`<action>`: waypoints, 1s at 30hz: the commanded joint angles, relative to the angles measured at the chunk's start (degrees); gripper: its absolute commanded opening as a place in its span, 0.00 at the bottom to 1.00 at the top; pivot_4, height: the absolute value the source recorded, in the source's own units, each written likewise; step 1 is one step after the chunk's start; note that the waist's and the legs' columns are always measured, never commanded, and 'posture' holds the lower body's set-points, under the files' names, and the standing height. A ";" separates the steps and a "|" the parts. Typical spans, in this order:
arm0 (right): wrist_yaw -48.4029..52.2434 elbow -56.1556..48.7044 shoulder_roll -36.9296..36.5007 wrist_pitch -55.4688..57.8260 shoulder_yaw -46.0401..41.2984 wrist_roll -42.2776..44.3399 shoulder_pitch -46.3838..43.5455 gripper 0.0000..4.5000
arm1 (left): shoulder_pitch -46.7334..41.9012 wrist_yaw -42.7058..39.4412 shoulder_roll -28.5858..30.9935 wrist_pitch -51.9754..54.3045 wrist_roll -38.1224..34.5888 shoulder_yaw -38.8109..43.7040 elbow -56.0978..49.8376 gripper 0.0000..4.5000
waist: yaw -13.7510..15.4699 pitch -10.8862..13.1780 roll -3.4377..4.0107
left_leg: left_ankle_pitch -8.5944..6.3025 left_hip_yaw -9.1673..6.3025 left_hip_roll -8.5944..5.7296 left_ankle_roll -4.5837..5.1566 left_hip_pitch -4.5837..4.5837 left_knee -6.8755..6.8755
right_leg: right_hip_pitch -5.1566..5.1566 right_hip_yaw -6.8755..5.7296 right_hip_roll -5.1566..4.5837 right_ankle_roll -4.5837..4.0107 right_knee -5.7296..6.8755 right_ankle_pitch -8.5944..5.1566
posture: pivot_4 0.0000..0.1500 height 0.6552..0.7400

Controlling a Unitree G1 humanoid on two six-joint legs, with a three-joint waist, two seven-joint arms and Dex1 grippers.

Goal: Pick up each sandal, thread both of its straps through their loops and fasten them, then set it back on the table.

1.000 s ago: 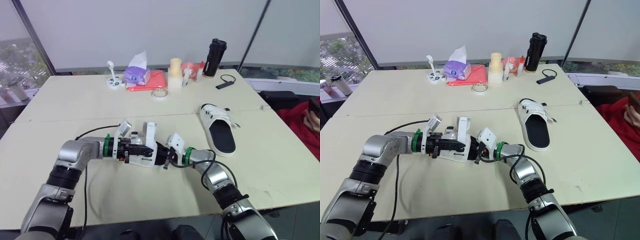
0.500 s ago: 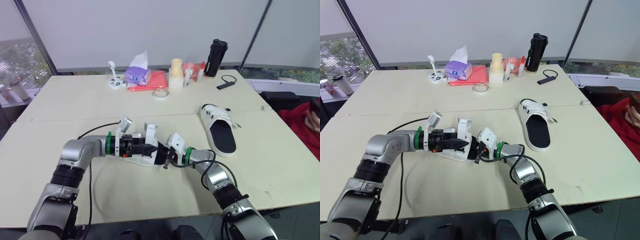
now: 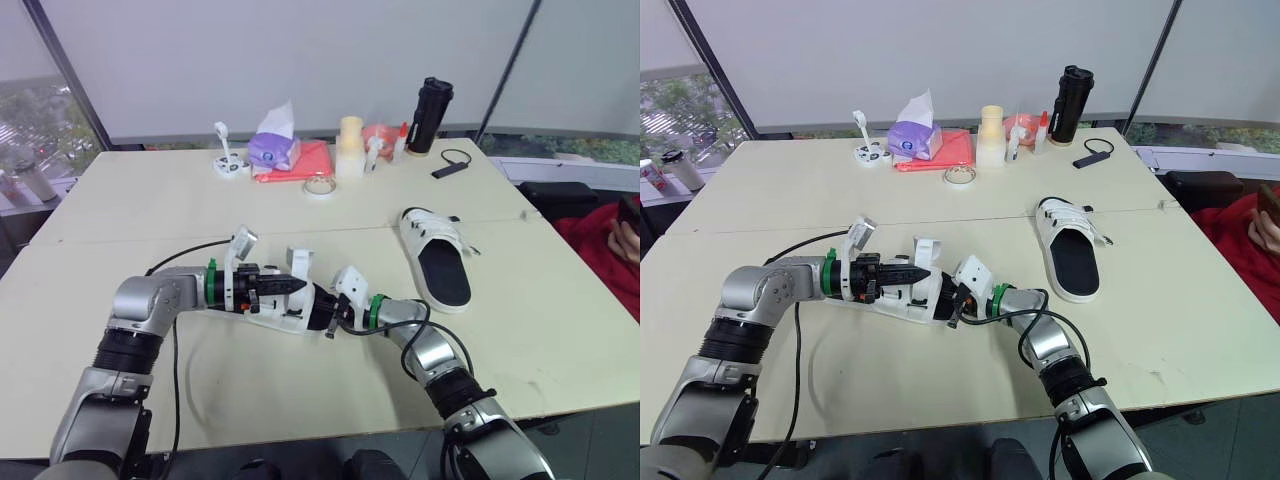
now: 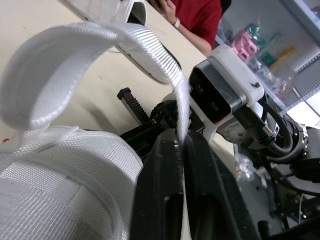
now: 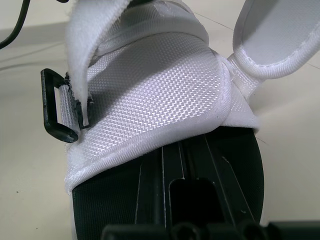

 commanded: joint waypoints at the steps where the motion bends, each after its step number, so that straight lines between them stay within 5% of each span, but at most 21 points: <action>1: -0.09 4.30 0.03 2.72 2.77 -3.01 2.09 0.00 | -1.16 0.56 -0.47 1.07 -1.01 1.05 -1.48 0.00 | 0.00 0.00 0.00 | 0.00 0.00 0.00 0.00 0.00 0.00 | 0.00 0.00 0.00 0.00 0.00 0.00 | 1.00 1.00; 18: -0.54 3.84 0.26 2.81 2.89 -3.06 2.56 0.00 | -4.24 2.04 0.60 10.01 -2.86 2.35 0.53 0.00 | -0.03 0.00 0.00 | 0.00 0.00 0.00 0.00 0.01 -0.01 | -0.01 0.00 0.01 0.00 0.00 0.00 | 1.00 1.00; 27: -0.56 4.10 0.41 2.84 2.86 -3.05 2.07 0.00 | -0.59 -1.15 2.81 1.97 1.92 -2.09 -1.59 0.00 | -0.06 0.00 0.00 | 0.00 0.00 0.00 -0.01 0.01 -0.04 | -0.03 0.01 0.01 0.00 0.00 0.00 | 1.00 1.00; 30: -0.50 4.19 0.39 2.76 2.94 -3.10 2.15 0.00 | -0.17 -1.18 2.71 1.04 2.02 -2.01 -1.80 0.21 | -0.07 0.00 0.00 | 0.00 0.01 0.00 -0.01 0.02 -0.04 | -0.02 0.02 -0.01 -0.01 -0.01 0.00 | 1.00 1.00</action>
